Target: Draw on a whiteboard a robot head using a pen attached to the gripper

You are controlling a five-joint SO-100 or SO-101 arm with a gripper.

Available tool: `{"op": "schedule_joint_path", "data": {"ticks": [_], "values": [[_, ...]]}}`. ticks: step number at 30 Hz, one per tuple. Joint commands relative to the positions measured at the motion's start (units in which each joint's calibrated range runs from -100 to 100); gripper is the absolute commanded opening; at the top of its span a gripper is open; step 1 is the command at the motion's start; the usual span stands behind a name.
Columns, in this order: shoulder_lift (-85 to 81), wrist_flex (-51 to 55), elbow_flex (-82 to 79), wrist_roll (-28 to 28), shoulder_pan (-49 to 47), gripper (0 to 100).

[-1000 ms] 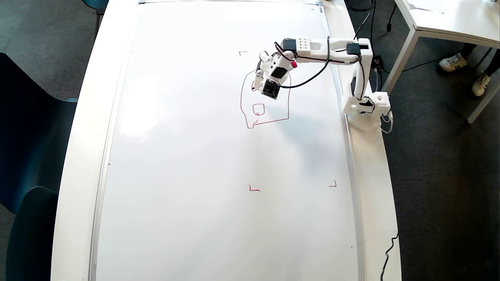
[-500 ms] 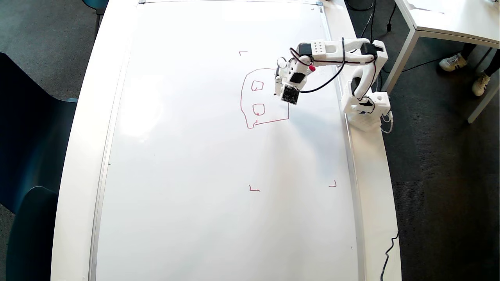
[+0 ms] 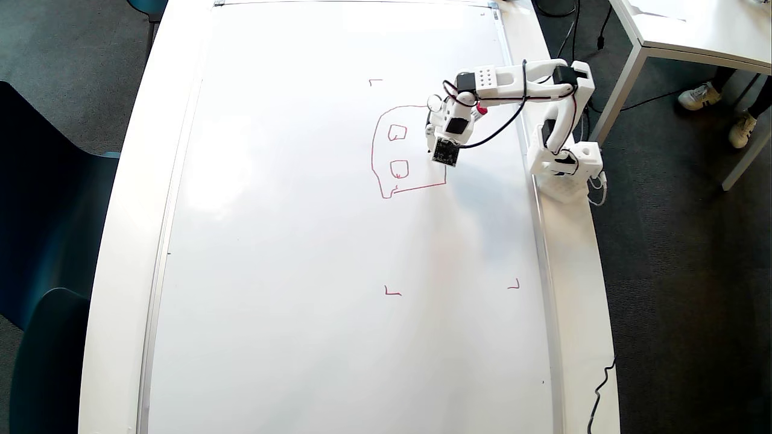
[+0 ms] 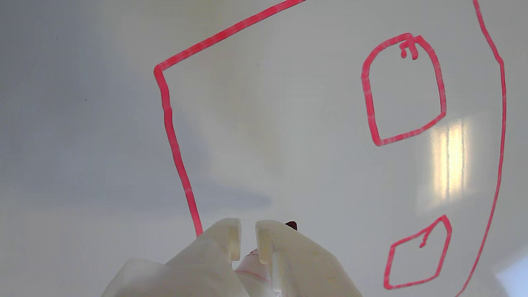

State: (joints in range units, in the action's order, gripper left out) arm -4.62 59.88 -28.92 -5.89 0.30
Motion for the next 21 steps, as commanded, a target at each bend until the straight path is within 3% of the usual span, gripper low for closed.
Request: {"op": "schedule_joint_path", "data": {"ticks": [1,21], "values": [[-0.04,-0.98,0.73,0.21,0.32,1],[7.26,-2.11,7.08,0.21,0.4,1]]}}
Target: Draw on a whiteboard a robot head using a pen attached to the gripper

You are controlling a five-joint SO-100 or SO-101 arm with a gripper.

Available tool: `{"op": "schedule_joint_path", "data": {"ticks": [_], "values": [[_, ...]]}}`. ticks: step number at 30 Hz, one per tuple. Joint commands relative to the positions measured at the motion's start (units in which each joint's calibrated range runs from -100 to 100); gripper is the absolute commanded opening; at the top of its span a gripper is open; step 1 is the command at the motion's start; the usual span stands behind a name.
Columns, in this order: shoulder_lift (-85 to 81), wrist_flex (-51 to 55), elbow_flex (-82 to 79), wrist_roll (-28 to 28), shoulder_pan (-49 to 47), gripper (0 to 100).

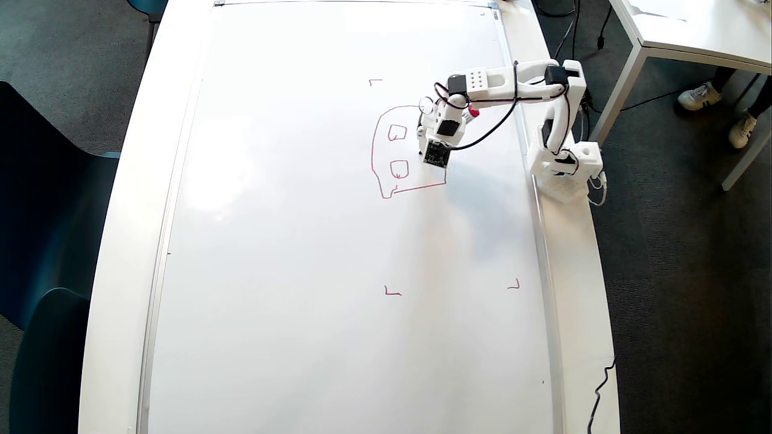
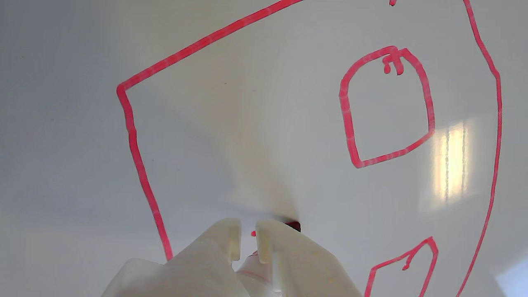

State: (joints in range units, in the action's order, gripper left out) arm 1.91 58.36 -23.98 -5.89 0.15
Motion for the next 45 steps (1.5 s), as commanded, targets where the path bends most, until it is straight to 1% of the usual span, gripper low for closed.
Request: {"op": "schedule_joint_path", "data": {"ticks": [1,15,21,27,37,45], "values": [[0.9,-0.59,2.33,0.21,0.55,1],[0.48,-0.59,1.7,1.28,4.9,1],[0.06,0.11,1.51,1.28,4.97,1],[-4.46,0.11,-3.39,1.92,4.97,1],[-8.91,0.2,-7.02,1.98,5.71,1],[-8.91,0.2,-7.38,1.55,2.98,1]]}}
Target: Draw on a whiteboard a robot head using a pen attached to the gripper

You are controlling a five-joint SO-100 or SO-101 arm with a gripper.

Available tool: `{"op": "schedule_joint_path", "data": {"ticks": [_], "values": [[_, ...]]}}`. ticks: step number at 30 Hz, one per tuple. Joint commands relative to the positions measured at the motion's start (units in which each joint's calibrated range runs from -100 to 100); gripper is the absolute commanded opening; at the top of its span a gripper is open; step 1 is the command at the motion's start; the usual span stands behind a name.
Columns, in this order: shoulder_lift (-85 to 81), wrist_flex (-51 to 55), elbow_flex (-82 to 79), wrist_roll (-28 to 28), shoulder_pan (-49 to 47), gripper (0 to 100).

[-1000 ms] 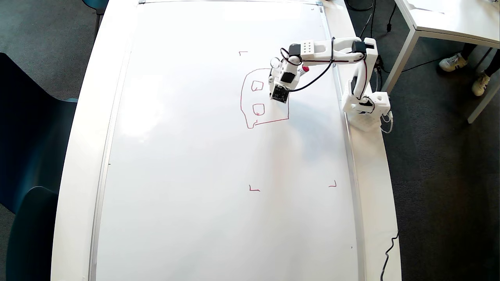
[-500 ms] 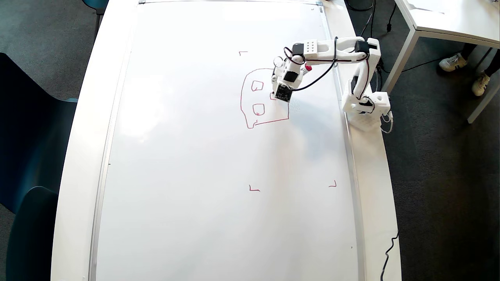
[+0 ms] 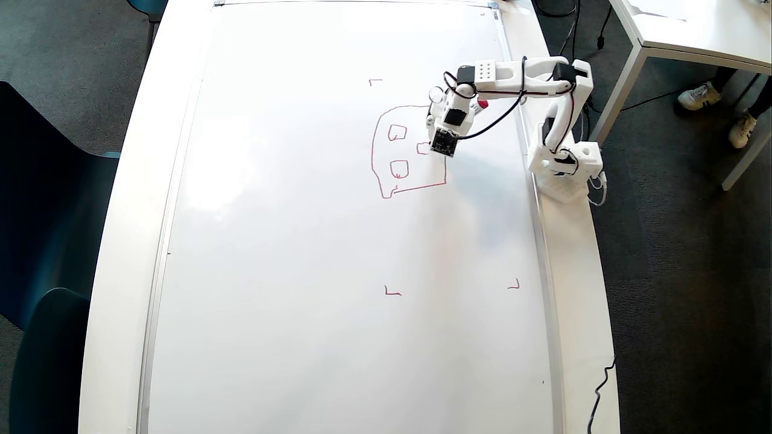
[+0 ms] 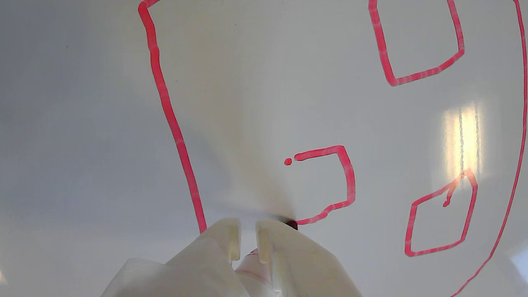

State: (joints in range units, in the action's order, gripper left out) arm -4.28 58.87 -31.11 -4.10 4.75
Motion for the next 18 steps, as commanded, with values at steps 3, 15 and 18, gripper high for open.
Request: {"op": "schedule_joint_path", "data": {"ticks": [3,15,18], "values": [[-2.64,-0.31,-0.35,-0.36,-3.09,1],[-2.3,-0.66,-0.07,-1.32,-5.38,1],[-3.06,-0.31,0.47,-1.32,-4.86,1]]}}
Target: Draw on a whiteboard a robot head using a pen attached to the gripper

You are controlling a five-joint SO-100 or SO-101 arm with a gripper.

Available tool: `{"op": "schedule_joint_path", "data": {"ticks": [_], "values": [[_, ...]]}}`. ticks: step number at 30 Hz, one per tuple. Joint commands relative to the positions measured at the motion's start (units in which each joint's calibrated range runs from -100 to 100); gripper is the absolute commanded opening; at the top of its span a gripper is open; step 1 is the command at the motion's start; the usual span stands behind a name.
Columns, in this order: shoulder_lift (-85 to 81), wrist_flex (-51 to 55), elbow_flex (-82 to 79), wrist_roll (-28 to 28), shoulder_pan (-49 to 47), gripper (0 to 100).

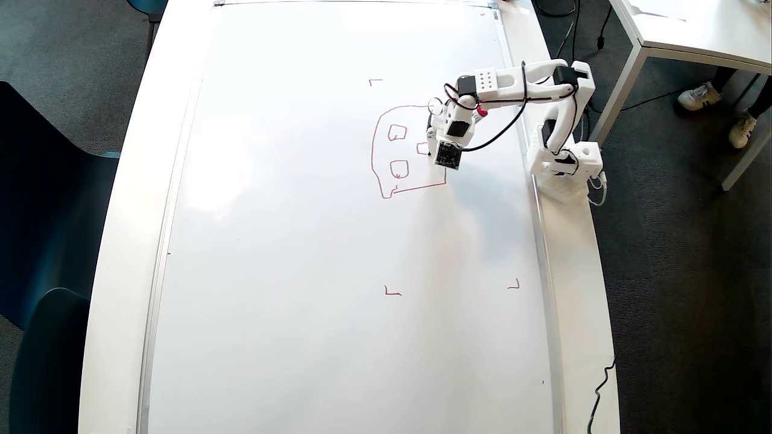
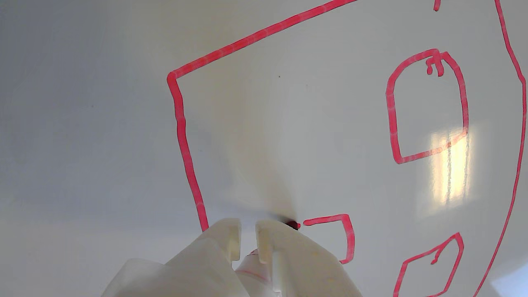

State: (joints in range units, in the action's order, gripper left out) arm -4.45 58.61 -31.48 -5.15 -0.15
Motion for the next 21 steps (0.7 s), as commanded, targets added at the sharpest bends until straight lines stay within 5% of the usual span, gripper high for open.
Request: {"op": "schedule_joint_path", "data": {"ticks": [1,10,21], "values": [[-3.73,0.64,2.38,-0.21,0.48,1],[-8.59,14.8,24.89,-1.93,-1.06,1],[5.24,10.72,35.33,-2.3,-0.33,1]]}}
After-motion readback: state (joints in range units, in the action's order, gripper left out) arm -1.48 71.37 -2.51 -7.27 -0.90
